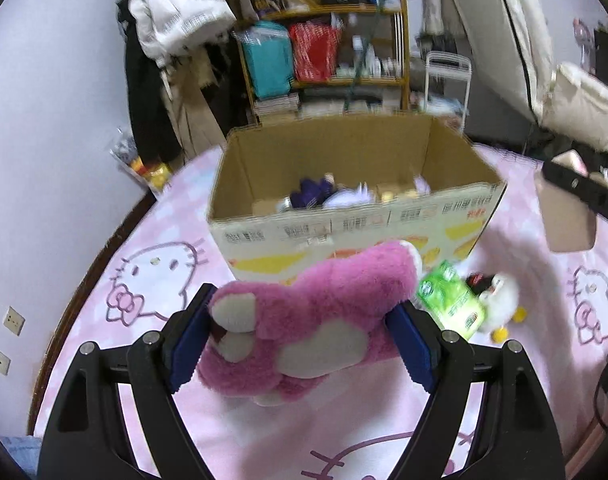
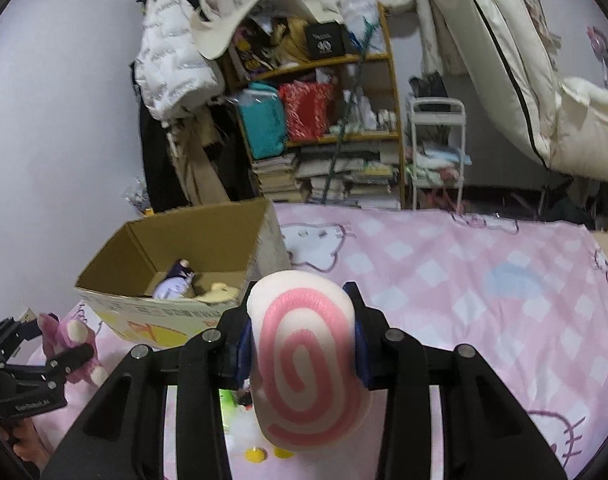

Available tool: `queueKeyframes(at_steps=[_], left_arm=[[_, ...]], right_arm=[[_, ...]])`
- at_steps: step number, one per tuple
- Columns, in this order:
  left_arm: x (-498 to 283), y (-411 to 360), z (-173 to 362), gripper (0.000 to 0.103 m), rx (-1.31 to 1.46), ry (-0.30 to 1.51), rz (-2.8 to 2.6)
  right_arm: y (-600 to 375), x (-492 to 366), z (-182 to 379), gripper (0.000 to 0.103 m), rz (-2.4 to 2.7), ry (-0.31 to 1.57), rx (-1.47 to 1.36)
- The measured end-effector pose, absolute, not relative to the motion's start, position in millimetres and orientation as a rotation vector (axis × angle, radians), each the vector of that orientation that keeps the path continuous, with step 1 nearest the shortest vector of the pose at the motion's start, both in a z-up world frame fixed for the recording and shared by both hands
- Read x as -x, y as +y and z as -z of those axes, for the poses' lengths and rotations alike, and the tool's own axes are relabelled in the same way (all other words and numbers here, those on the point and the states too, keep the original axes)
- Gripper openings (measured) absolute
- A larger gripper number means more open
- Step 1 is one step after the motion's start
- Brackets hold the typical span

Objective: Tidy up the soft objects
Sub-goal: 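Lift both toys over the box and open both tools to drop them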

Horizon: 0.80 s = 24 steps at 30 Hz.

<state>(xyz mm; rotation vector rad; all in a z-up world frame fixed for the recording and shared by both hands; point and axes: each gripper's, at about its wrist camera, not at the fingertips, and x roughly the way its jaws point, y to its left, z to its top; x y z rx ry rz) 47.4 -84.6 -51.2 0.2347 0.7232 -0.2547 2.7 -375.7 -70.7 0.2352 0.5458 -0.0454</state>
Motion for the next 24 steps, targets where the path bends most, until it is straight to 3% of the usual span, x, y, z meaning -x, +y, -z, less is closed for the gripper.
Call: queueKeyframes(at_steps=[10, 24], left_arm=[[-16, -73, 4, 0.082, -0.184, 0.453, 0.231], [-17, -69, -39, 0.082, -0.154, 0.31, 0.221]], right_arm=[[-349, 9, 28, 0.042, -0.017, 0.408, -0.153], [-326, 2, -11, 0.042, -0.067, 0.306, -0.09]])
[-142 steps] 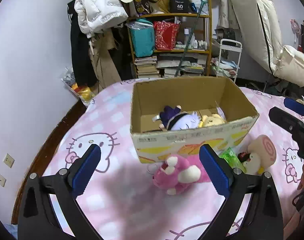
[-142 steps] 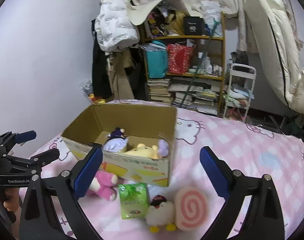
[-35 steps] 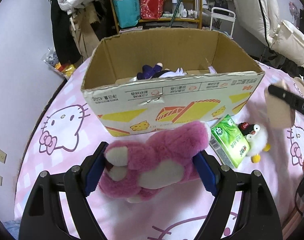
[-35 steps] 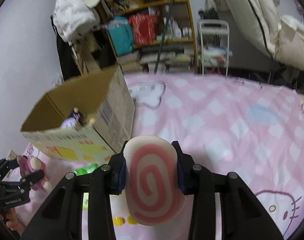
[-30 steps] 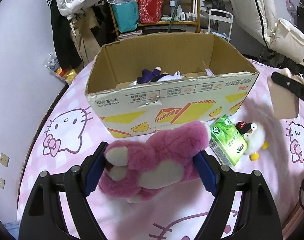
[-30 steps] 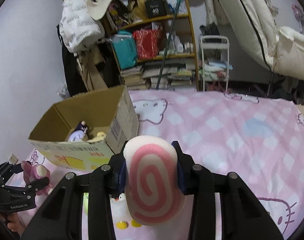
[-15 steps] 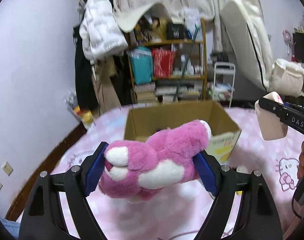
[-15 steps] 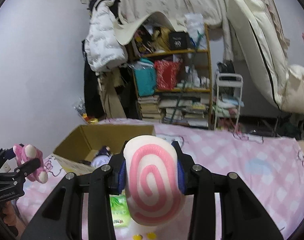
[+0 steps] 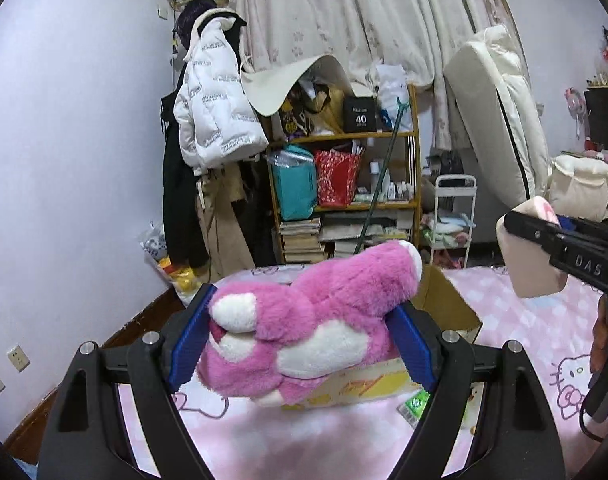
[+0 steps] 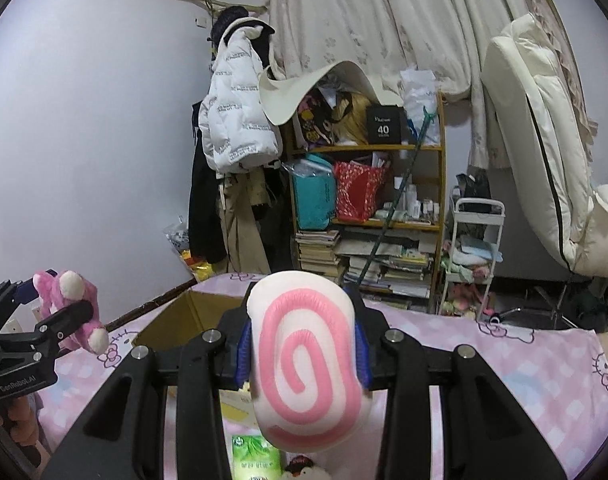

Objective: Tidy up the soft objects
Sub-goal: 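Lift both toys over the box and open both tools to drop them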

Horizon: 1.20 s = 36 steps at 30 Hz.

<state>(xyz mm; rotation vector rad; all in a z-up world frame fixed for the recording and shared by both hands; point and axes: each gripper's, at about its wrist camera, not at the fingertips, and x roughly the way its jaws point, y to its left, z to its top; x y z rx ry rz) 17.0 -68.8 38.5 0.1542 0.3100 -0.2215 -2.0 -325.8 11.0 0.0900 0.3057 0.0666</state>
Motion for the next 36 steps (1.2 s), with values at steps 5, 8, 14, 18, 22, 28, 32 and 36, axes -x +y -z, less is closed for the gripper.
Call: queueKeyframes(at_steps=[5, 8, 14, 18, 22, 28, 32, 36], left_arm=[[-24, -68, -52, 0.082, -0.153, 0.277, 0.213], [-31, -67, -61, 0.082, -0.153, 0.261, 0.212], [-44, -71, -74, 0.082, -0.167, 0.227, 0.214], [-54, -73, -80, 0.082, -0.162, 0.206, 0.215], [-63, -76, -80, 0.082, -0.152, 0.203, 0.22], [-75, -75, -67, 0.082, -0.144, 0.217, 0.215], [-87, -74, -54, 0.082, -0.14, 0.255, 0.21], [-100, -72, -40, 0.082, -0.128, 0.299, 0.207]], right_arm=[[-322, -7, -17, 0.042, -0.081, 0.29, -0.097], [-320, -14, -20, 0.042, -0.086, 0.282, -0.093], [-319, -26, -27, 0.042, -0.095, 0.267, -0.092], [-320, -33, -31, 0.042, -0.098, 0.257, -0.092], [-322, -41, -32, 0.042, -0.105, 0.247, -0.111], [-320, -54, -27, 0.042, -0.115, 0.254, -0.114], [-316, -64, -16, 0.042, -0.135, 0.274, -0.121], [-310, -73, -2, 0.042, -0.157, 0.299, -0.119]])
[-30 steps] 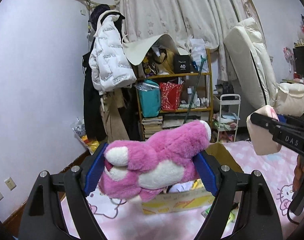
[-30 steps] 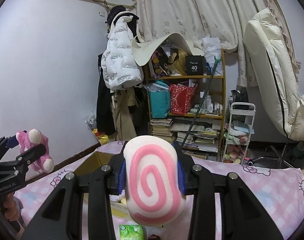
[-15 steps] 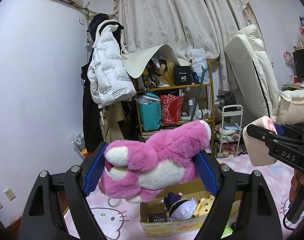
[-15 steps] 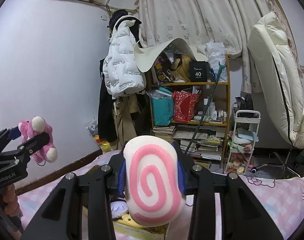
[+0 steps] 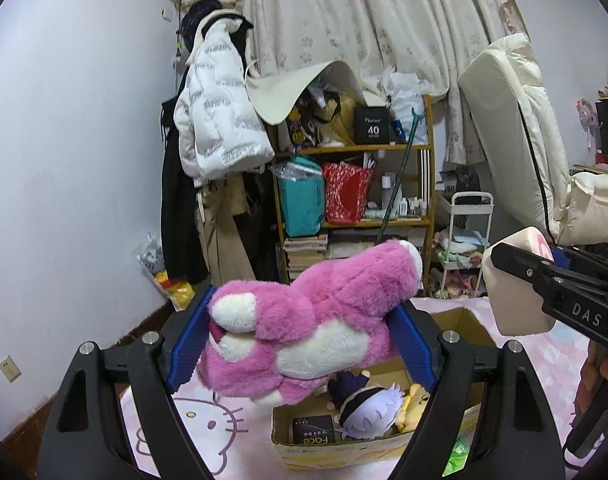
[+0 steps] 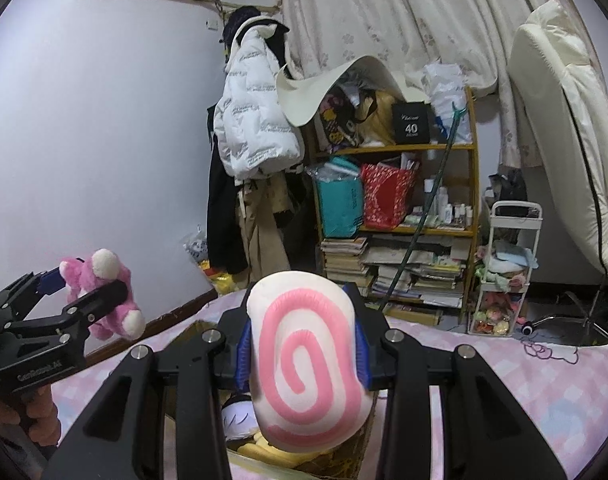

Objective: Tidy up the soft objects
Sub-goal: 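Lift both toys over the box and open both tools to drop them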

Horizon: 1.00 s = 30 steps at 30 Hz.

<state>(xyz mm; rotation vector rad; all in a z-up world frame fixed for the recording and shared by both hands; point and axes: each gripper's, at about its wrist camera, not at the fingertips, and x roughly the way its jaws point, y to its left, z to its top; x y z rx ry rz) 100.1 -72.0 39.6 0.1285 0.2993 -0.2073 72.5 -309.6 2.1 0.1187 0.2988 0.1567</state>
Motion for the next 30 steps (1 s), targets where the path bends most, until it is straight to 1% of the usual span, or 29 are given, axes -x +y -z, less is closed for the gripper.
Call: queueKeyframes(at_steps=[11, 17, 20, 26, 28, 30], left_arm=[[-123, -70, -2, 0.082, -0.13, 0.403, 0.225], [-128, -76, 9, 0.083, -0.129, 0.443, 0.255], [-132, -85, 13, 0.083, -0.153, 0.487, 0.268], [-130, -94, 17, 0.083, -0.196, 0.49, 0.27], [-130, -94, 17, 0.086, -0.195, 0.498, 0.27], [-129, -91, 16, 0.091, -0.178, 0.496, 0.268]], right_arm=[[-307, -91, 39, 0.043, -0.182, 0.379, -0.168], [-313, -93, 45, 0.048, -0.195, 0.393, -0.198], [-317, -94, 47, 0.049, -0.201, 0.412, -0.223], [-318, -94, 48, 0.05, -0.207, 0.419, -0.233], [-317, -94, 47, 0.051, -0.211, 0.419, -0.231], [-315, -94, 46, 0.053, -0.216, 0.413, -0.224]])
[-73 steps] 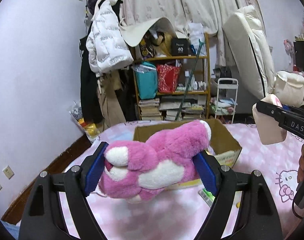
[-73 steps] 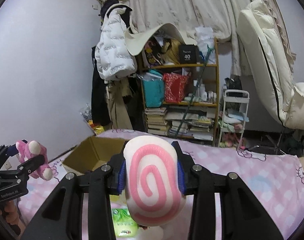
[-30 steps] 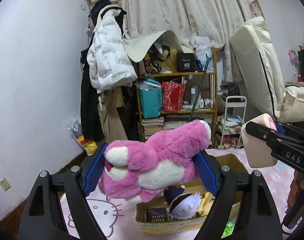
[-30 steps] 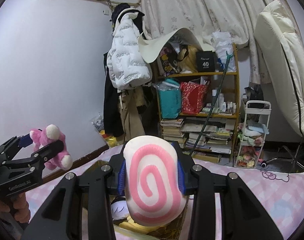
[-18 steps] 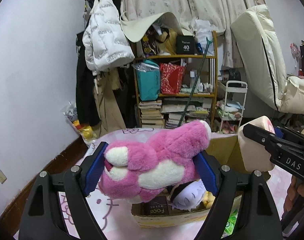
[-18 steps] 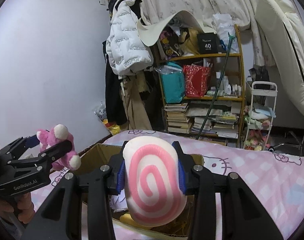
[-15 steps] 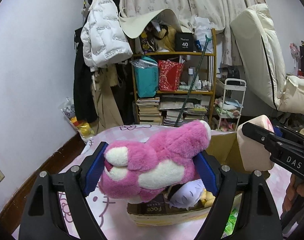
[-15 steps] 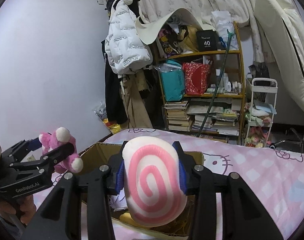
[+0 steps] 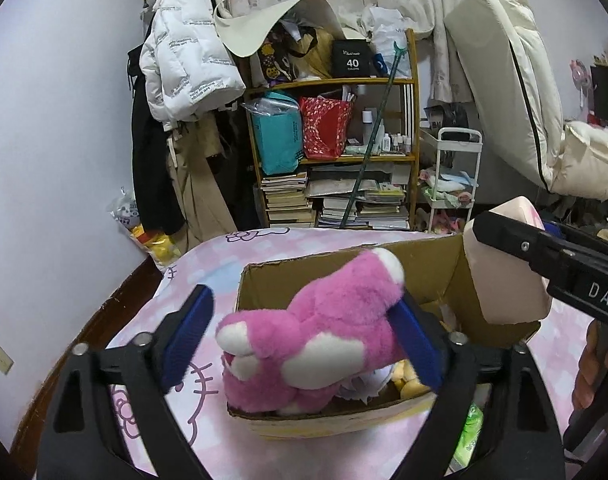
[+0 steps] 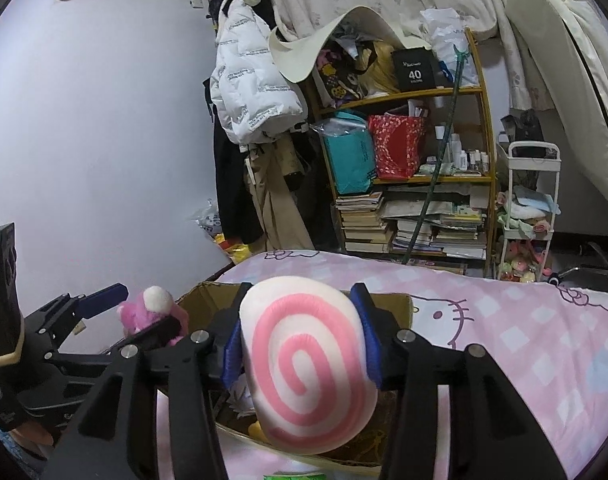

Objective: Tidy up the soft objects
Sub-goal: 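Lift both toys over the box and open both tools to drop them, then move both tools toward the green tissue pack and white penguin plush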

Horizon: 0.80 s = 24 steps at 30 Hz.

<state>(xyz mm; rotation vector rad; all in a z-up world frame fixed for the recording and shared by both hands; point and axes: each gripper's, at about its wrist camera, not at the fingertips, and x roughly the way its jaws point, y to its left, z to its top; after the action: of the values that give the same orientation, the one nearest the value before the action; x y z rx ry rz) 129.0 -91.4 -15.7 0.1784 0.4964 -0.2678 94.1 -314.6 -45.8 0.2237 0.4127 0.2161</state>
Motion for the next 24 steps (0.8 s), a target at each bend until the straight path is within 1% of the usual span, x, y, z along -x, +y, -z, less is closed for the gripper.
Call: queueKeyframes(at_steps=[2, 4, 5, 6, 7, 10, 13, 15, 19, 20, 21, 22, 24], left_arm=[[-128, -88, 14, 0.092, -0.166, 0.491, 0.267], [-128, -86, 13, 0.093, -0.154, 0.494, 0.272], [-128, -86, 12, 0.094, -0.149, 0.494, 0.272], [-129, -86, 12, 0.097, -0.144, 0.493, 0.272], [-128, -85, 13, 0.099, -0.14, 0.492, 0.275], [-130, -87, 13, 0.099, -0.128, 0.491, 0.291], [-133, -89, 13, 0.1, -0.116, 0.49, 0.302], [-133, -90, 12, 0.1, -0.104, 0.488, 0.311], [-125, -88, 9, 0.1, -0.154, 0.462, 0.212], [-121, -88, 8, 0.1, -0.174, 0.453, 0.192], [-117, -87, 6, 0.1, -0.184, 0.45, 0.188], [-114, -85, 5, 0.1, -0.184, 0.452, 0.192], [-109, -80, 1, 0.1, -0.17, 0.468, 0.192]], right_arm=[[-312, -95, 45, 0.054, -0.22, 0.415, -0.221], [-310, -95, 44, 0.058, -0.22, 0.418, -0.219], [-310, -95, 43, 0.065, -0.222, 0.412, -0.22], [-309, -96, 43, 0.069, -0.219, 0.406, -0.221], [-309, -96, 42, 0.07, -0.213, 0.402, -0.222], [-311, -98, 41, 0.073, -0.205, 0.402, -0.232], [-314, -96, 40, 0.081, -0.19, 0.403, -0.233], [-317, -96, 41, 0.091, -0.177, 0.408, -0.245], [-326, -94, 40, 0.094, -0.156, 0.432, -0.27], [-327, -93, 38, 0.096, -0.154, 0.433, -0.258], [-328, -91, 37, 0.101, -0.146, 0.434, -0.24], [-330, -89, 35, 0.102, -0.134, 0.433, -0.226], [-335, -83, 30, 0.103, -0.117, 0.428, -0.216]])
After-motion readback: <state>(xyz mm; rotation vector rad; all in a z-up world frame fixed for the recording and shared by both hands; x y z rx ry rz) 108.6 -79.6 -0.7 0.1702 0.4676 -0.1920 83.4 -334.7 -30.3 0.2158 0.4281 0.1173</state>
